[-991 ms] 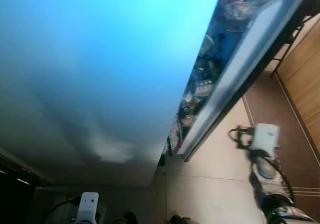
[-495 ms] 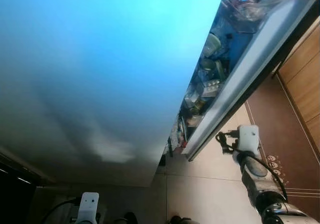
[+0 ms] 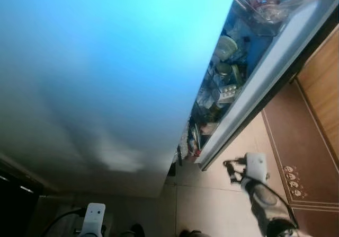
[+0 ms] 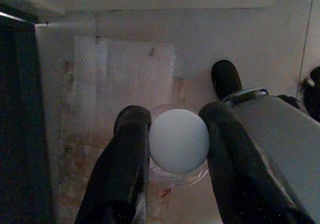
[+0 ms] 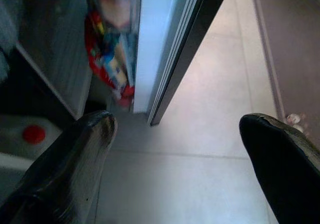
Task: Restocking fridge
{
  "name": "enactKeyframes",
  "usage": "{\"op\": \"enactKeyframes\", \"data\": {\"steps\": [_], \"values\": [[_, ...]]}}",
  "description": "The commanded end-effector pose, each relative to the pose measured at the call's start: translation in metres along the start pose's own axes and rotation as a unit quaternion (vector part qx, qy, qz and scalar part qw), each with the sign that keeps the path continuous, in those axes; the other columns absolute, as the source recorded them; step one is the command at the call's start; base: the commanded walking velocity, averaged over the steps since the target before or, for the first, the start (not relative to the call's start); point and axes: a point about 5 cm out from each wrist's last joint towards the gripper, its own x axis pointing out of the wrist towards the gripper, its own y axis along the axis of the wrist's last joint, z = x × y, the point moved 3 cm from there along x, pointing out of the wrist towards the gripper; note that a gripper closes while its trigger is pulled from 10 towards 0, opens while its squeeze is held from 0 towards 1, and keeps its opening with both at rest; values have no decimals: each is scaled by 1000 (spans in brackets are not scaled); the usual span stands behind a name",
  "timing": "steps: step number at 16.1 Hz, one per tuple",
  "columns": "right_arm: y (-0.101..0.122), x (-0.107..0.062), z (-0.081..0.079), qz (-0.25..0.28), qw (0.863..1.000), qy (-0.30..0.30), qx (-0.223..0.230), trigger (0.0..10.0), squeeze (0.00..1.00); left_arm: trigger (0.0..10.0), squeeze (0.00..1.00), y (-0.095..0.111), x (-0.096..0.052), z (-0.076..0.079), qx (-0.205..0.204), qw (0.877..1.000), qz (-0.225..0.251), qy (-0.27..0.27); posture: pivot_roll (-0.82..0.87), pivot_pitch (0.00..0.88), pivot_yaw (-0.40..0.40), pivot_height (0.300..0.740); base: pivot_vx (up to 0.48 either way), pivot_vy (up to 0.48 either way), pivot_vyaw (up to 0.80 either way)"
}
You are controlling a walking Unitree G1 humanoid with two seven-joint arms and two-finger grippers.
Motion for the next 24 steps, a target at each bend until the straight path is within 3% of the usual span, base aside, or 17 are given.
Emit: {"op": "enactKeyframes", "data": {"steps": [1,5,10,12,23,24], "values": [[-10,-3,9,-19,1000,-13,-1,10000,0,10000,0,-10,-2,6,5,1000,-17,-8,-115,179,-85,740,0,-480,0],[-4,-2,6,-6,1000,-8,-2,10000,0,10000,0,-10,-2,5,9,1000,-19,-8,-121,179,-83,740,0,-480,0],[16,2,5,32,999,3,-11,10000,0,10000,0,-11,-2,6,2,1000,-21,-6,-123,177,-83,740,0,0,0],[25,4,4,48,998,5,-25,10000,0,10000,0,-11,-2,6,2,1000,-23,-7,-123,177,-84,740,0,0,800],[25,3,4,50,998,6,-26,10000,0,10000,0,-11,-2,6,2,1000,-23,-7,-123,177,-84,740,0,0,800],[35,5,6,62,998,7,-19,10000,0,10000,0,-11,-2,6,2,1000,-23,-7,-124,172,-84,740,0,0,0]]}}
